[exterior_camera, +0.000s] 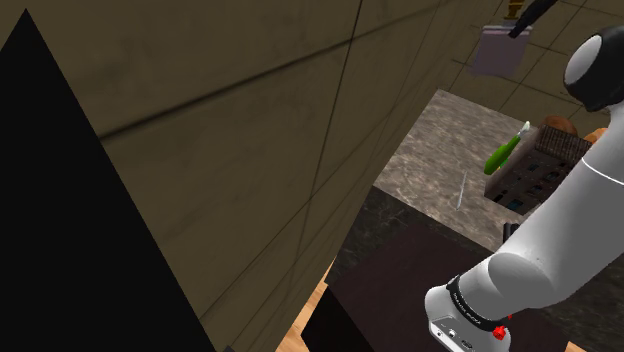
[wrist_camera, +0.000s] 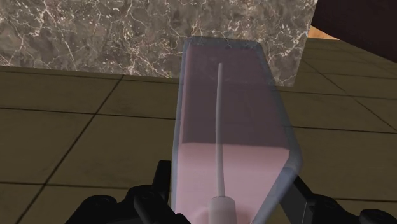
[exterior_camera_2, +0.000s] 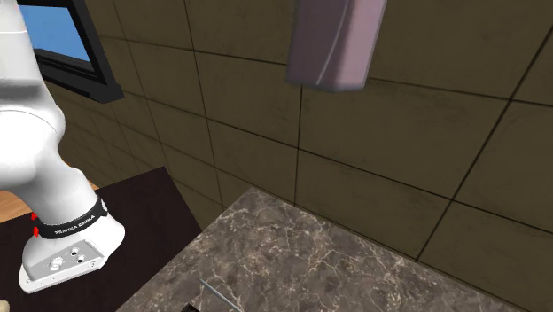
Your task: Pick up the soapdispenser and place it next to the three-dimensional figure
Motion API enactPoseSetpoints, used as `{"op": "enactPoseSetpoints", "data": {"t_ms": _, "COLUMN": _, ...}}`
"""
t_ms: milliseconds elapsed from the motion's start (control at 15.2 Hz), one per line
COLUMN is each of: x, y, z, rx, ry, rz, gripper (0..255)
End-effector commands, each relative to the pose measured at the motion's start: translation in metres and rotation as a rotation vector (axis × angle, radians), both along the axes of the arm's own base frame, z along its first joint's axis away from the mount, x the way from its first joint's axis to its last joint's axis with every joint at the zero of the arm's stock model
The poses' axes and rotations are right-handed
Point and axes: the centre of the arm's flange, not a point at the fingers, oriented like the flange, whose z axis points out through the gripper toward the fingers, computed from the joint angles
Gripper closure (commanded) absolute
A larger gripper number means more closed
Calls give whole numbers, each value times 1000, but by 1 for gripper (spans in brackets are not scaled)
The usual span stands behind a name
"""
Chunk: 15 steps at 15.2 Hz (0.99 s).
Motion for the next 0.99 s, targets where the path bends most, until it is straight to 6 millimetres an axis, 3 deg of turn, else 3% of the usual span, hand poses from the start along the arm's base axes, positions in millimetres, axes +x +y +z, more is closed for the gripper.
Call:
{"op": "enactPoseSetpoints", "data": {"t_ms": 0, "x": -27, "y": 7, "z": -3, "rx": 0, "ry": 3, "rz": 3, "gripper": 255}}
{"op": "enactPoseSetpoints", "data": {"t_ms": 924, "x": -201, "y": 69, "z": -3, "rx": 0, "ry": 3, "rz": 3, "gripper": 255}}
